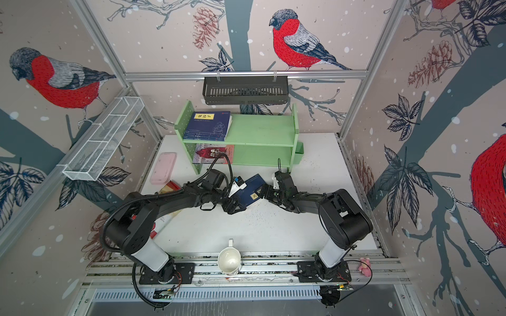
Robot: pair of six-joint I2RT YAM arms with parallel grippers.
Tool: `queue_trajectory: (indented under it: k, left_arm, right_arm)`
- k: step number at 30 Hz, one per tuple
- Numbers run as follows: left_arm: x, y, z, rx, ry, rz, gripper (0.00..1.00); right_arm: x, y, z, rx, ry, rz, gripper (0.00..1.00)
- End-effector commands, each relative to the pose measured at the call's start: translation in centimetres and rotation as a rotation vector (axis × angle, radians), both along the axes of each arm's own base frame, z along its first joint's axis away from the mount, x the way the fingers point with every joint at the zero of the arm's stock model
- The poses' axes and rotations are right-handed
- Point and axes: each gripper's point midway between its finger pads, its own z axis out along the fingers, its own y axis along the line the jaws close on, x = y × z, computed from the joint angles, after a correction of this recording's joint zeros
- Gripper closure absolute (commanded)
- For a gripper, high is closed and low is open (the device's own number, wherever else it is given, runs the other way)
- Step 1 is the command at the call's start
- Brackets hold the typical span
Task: Stacking books/files
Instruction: Rotate the book at the center of the table.
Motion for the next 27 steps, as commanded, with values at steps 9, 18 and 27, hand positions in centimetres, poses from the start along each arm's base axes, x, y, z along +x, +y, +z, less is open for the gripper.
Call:
queue_trajectory:
  k: [9, 18, 27]
  left_arm:
    - [5.4, 2.8, -0.4, 0.125, -0.185, 0.29, 0.23]
    - [7.8, 2.3, 0.2, 0.082, -0.191, 0.383, 0.22]
    - [8.6, 3.5, -2.7, 0.118, -0.133, 0.486, 0.21]
  right_arm:
    - [-2.6, -1.5, -1.4, -0.043, 0.052, -0.038, 0.14]
    - [-3.7, -1.6, -0.1, -0.048, 0.039, -0.031, 0.14]
    - [-4.0, -1.8, 0.4, -0.045, 0.031, -0.031, 0.13]
